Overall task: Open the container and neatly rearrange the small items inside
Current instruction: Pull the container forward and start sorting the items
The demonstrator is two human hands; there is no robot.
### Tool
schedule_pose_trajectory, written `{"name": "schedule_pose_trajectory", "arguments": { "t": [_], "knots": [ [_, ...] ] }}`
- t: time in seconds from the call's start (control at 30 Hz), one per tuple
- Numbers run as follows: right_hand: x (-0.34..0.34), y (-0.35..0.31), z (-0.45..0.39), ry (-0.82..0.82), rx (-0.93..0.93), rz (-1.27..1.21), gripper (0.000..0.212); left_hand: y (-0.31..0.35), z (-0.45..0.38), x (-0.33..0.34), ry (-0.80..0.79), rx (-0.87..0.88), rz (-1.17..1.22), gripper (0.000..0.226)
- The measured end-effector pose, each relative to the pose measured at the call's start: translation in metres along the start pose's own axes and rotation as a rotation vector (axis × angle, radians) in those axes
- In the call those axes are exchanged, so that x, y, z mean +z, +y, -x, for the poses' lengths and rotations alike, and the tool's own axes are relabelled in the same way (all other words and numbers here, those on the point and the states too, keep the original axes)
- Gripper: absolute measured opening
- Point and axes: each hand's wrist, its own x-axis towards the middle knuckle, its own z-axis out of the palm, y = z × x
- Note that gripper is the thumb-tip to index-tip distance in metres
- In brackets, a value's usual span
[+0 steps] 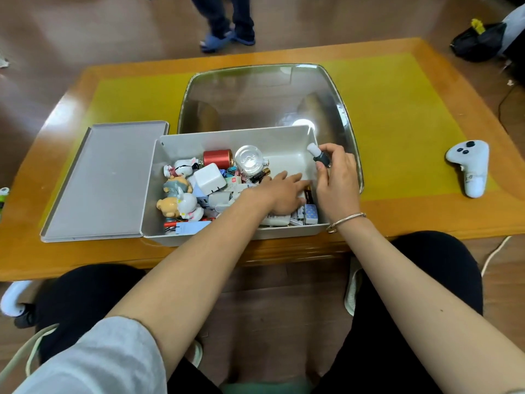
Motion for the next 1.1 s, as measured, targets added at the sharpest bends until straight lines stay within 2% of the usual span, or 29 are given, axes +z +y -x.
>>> {"name": "schedule_pose_trajectory", "arguments": {
  "t": [0.17, 0.3, 0.53, 0.63, 0.73, 0.8, 0.93, 1.07, 1.1],
  "knots": [
    [0.000, -0.002, 0.001, -0.036, 0.041, -0.005, 0.024, 0.004, 0.012, 0.006, -0.033, 0.101, -0.091, 0.048],
    [-0.001, -0.003, 0.001, -0.060, 0.048, 0.004, 0.024, 0.003, 0.017, 0.009, -0.027, 0.105, -0.103, 0.046],
    [-0.003, -0.004, 0.001, -0.069, 0.016, 0.009, 0.025, -0.006, 0.022, 0.000, 0.173, 0.033, 0.082, 0.034],
    [-0.003, -0.005, 0.002, -0.071, -0.014, 0.053, 0.026, -0.013, 0.028, -0.003, 0.263, 0.031, 0.206, 0.031],
    [-0.003, -0.005, 0.002, -0.073, -0.039, 0.053, 0.028, -0.014, 0.031, -0.003, 0.470, -0.038, 0.412, 0.027],
    [-0.003, -0.004, 0.003, -0.093, -0.040, 0.052, 0.028, -0.010, 0.033, -0.002, 0.552, -0.092, 0.575, 0.027],
    [-0.002, -0.001, 0.002, -0.131, -0.047, 0.089, 0.030, 0.007, 0.036, -0.004, 0.591, -0.114, 0.863, 0.035],
    [-0.003, 0.000, 0.001, -0.110, -0.069, 0.130, 0.030, 0.019, 0.034, -0.008, 0.609, -0.077, 0.980, 0.010],
    [-0.003, 0.000, 0.001, -0.103, -0.073, 0.129, 0.029, 0.021, 0.033, -0.008, 0.614, -0.078, 0.993, 0.012]
  ]
}}
